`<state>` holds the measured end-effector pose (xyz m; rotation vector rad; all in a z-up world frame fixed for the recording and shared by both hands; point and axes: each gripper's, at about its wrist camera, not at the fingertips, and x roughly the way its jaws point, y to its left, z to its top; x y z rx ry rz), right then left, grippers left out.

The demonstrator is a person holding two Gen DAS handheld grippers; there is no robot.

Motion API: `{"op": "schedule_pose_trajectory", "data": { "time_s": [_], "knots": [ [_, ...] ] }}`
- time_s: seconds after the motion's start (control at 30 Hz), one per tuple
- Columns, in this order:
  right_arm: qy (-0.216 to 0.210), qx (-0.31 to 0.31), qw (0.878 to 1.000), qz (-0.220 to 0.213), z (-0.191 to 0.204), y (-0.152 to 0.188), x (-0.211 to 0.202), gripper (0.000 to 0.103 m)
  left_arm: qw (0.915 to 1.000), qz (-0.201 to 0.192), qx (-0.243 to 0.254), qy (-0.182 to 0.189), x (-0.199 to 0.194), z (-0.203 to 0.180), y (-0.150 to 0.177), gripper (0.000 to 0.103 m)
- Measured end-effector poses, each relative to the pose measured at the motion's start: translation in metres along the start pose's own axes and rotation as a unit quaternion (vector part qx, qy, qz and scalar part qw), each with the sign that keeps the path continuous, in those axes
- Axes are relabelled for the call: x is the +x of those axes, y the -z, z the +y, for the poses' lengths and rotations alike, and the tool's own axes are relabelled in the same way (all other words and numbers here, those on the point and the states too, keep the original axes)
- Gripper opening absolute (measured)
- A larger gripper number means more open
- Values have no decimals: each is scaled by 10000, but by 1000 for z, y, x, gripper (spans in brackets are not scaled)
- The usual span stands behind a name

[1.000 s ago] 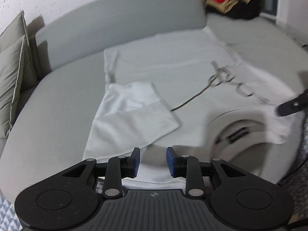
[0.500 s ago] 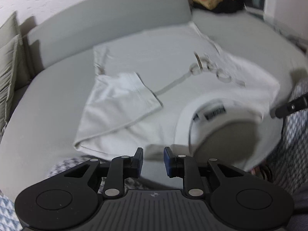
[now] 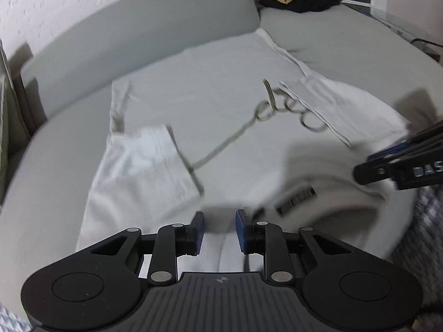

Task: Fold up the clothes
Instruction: 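Move both open grippers toward the shirt hem, then grasp the hem with the left gripper while the right gripper grasps it too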

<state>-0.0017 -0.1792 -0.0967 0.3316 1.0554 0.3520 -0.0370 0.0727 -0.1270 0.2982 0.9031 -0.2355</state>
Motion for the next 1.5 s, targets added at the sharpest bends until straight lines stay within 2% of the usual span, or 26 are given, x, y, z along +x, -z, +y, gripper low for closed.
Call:
{"op": "schedule_pose_trajectory", "data": {
  "time_s": [0.1,0.17,0.2,0.27,0.3,0.33,0.37,0.43,0.47,0.53,0.67,0.7,0.8,0.93,1.0,1.1,1.17,1.3,1.33,1.43,1.5],
  "knots": [
    [-36,106,9999,46,0,2,-6,23,9992,33,-399,43,-16,22,8,26],
    [-61,176,9998,77,0,4,-10,38,9972,-219,-714,-95,-33,41,2,27],
    [-73,211,9997,93,0,5,-13,41,9953,-399,-866,-170,-43,52,-4,27],
    [-237,172,9993,-231,8,-10,-32,53,9898,-803,-1130,-333,-66,74,-19,28],
    [-307,91,9984,-460,14,-20,-46,57,9866,-993,-1227,-423,-77,84,-28,35],
    [-371,12,9969,-690,20,-30,-59,67,9831,-1169,-1311,-514,-87,94,-37,44],
    [-427,-49,9949,-916,24,-40,-71,76,9801,-1302,-1380,-591,-94,104,-46,47],
    [-466,-84,9913,-1227,27,-61,-84,85,9750,-1485,-1493,-704,-103,123,-64,61],
    [-476,-92,9895,-1362,28,-71,-89,92,9727,-1551,-1556,-742,-103,132,-73,66],
    [-439,-94,9863,-1585,28,-92,-94,101,9690,-1606,-1668,-861,-98,149,-88,67],
    [-239,93,9870,-1584,11,-134,-66,101,9672,-1423,-1938,-819,-58,181,-111,64],
    [-217,221,9879,-1521,3,-145,-52,101,9670,-1325,-2044,-753,-44,190,-116,61],
    [-108,651,9894,-1297,-23,-174,-10,101,9641,-1028,-2367,-624,10,216,-126,58],
    [204,977,9895,-1041,-55,-213,55,100,9612,-513,-2636,-633,94,247,-142,55],
    [340,1075,9881,-1051,-72,-229,81,99,9585,-331,-2796,-439,132,260,-151,56],
    [543,1220,9853,-1064,-97,-254,121,91,9482,-230,-3169,-23,179,279,-163,56],
    [678,1317,9831,-1073,-114,-270,148,76,9424,-285,-3329,168,202,288,-172,56],
    [706,1464,9796,-1183,-136,-289,175,68,9430,-470,-3237,613,238,298,-193,46],
    [696,1472,9793,-1204,-138,-291,178,67,9436,-470,-3219,608,246,299,-199,39],
    [665,1498,9783,-1267,-142,-298,186,62,9488,-530,-3072,501,265,297,-219,38],
    [645,1514,9776,-1309,-145,-303,192,52,9543,-589,-2900,418,274,293,-233,37]
  ]
}}
